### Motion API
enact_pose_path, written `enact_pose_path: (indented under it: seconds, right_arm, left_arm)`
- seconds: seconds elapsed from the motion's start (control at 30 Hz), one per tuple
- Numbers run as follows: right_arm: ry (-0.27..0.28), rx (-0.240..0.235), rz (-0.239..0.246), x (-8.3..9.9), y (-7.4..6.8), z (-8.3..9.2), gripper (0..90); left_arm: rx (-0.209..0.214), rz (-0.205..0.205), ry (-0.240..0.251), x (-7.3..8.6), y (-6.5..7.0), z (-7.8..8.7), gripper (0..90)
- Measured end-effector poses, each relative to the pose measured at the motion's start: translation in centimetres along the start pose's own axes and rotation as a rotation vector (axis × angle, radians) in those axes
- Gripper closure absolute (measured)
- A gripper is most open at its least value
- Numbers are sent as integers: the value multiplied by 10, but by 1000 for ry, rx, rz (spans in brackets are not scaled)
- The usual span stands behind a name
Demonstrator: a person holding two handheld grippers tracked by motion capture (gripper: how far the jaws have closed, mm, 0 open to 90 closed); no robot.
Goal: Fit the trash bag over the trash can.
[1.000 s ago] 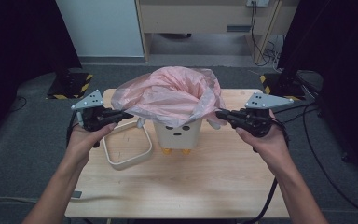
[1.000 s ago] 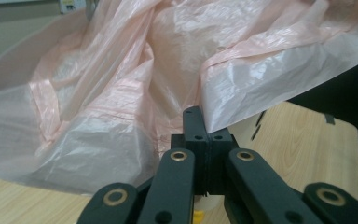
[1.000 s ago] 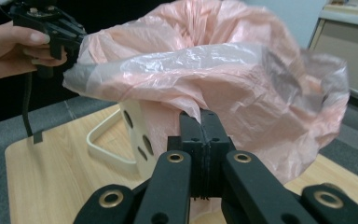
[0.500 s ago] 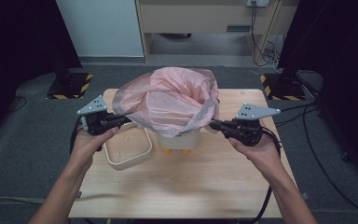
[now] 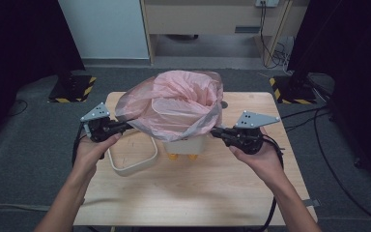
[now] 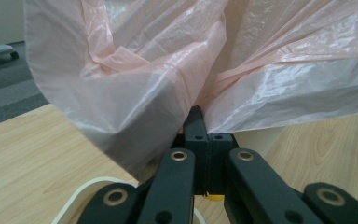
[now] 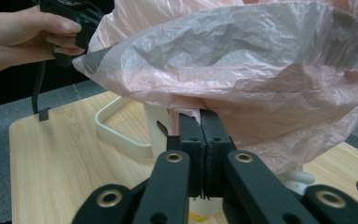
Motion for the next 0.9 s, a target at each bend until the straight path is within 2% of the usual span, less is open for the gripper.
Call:
enact_pose_path:
  seconds: [0.07,0.23,0.37,0.5,0.63,0.7,0.87,0.9]
  right_arm:
    - [-3,17,0,2,1,2,740]
    - [20,47,-18,2,7,19,576]
    - [41,65,-35,1,14,33,556]
    - [51,69,-53,-10,23,34,498]
    - [66,50,-70,-23,31,28,442]
    - [70,25,-80,-28,34,23,432]
    - [59,-5,-97,-33,38,11,411]
    - [42,-8,-95,-33,39,6,410]
  left_arm:
    - [15,18,22,0,0,2,900]
    - [12,-1,29,-3,3,7,900]
    - [15,-10,35,-7,6,9,900]
    - [18,-23,36,-9,10,9,900]
    - [15,-28,35,-9,11,9,900]
    - [17,-29,33,-9,12,10,900]
    - [20,-32,35,-10,13,10,900]
    - [21,-31,36,-10,13,11,900]
Point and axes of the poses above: each handheld gripper's, and its own axes: z roughly backward along the jaws, x roughly out of its underside, y roughly to its right, the point moved 2 cm from there along -z, roughly forward along the jaws, and after that the axes turned 8 degrees about z, right-handed, at the moved point
